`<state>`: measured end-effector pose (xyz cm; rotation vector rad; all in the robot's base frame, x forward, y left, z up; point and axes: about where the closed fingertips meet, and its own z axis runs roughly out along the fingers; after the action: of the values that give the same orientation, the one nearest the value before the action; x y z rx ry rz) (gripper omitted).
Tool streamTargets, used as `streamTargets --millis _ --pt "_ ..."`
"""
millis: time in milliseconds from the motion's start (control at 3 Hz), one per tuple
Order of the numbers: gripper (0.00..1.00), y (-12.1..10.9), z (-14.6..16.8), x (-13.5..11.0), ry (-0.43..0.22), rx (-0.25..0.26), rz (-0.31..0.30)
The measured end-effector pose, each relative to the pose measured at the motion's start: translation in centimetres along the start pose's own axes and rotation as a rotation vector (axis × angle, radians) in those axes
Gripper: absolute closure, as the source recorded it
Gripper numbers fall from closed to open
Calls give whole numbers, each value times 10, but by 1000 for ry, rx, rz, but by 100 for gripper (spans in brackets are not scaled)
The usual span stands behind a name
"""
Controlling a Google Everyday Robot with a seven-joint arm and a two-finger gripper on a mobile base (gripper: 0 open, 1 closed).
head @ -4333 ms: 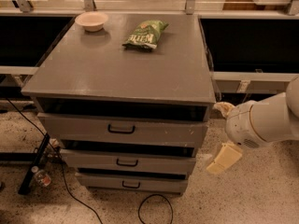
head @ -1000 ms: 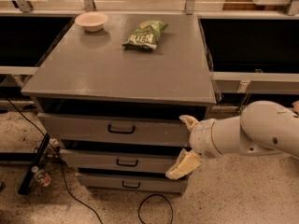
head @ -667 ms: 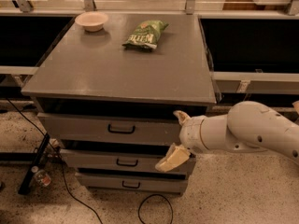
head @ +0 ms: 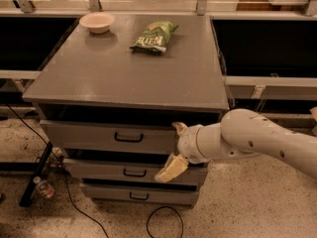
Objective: Open top drawer
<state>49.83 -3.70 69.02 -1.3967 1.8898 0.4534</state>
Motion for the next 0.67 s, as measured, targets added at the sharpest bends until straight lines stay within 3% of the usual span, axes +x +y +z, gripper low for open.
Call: streamTargets --millis 667 --pt "0 -6 3 -1 -27 12 21"
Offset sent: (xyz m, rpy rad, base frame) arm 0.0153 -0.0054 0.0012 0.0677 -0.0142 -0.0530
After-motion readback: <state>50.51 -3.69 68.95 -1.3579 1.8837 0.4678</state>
